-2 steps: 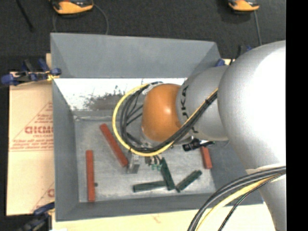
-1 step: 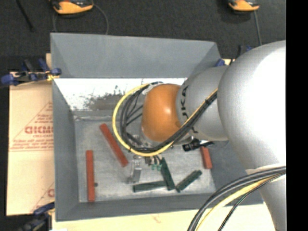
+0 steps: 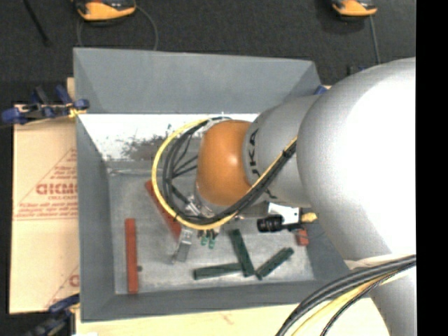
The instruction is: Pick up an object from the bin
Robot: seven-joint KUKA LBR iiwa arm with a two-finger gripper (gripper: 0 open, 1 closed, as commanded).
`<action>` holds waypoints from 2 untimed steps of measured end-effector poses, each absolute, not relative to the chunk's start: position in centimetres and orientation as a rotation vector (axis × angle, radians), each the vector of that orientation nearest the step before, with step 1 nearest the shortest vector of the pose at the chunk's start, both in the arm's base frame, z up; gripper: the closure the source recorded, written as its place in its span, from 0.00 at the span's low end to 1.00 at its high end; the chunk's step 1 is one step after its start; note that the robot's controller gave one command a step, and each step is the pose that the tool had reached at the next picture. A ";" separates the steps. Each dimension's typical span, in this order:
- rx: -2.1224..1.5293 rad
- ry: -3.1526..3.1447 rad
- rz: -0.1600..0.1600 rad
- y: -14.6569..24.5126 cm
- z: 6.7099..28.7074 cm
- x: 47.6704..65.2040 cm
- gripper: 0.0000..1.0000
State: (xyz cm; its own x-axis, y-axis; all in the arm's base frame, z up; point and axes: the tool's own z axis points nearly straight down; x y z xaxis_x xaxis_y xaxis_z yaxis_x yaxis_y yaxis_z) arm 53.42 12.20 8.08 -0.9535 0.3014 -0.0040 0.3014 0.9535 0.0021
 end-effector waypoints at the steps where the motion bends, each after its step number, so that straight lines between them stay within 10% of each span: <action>1: 0.479 3.101 0.002 12.2 8.1 53.4 1.00; 2: 0.527 3.086 0.006 12.5 23.7 52.7 1.00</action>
Offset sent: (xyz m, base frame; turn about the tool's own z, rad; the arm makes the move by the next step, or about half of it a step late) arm 0.0000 0.0000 0.0000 0.0000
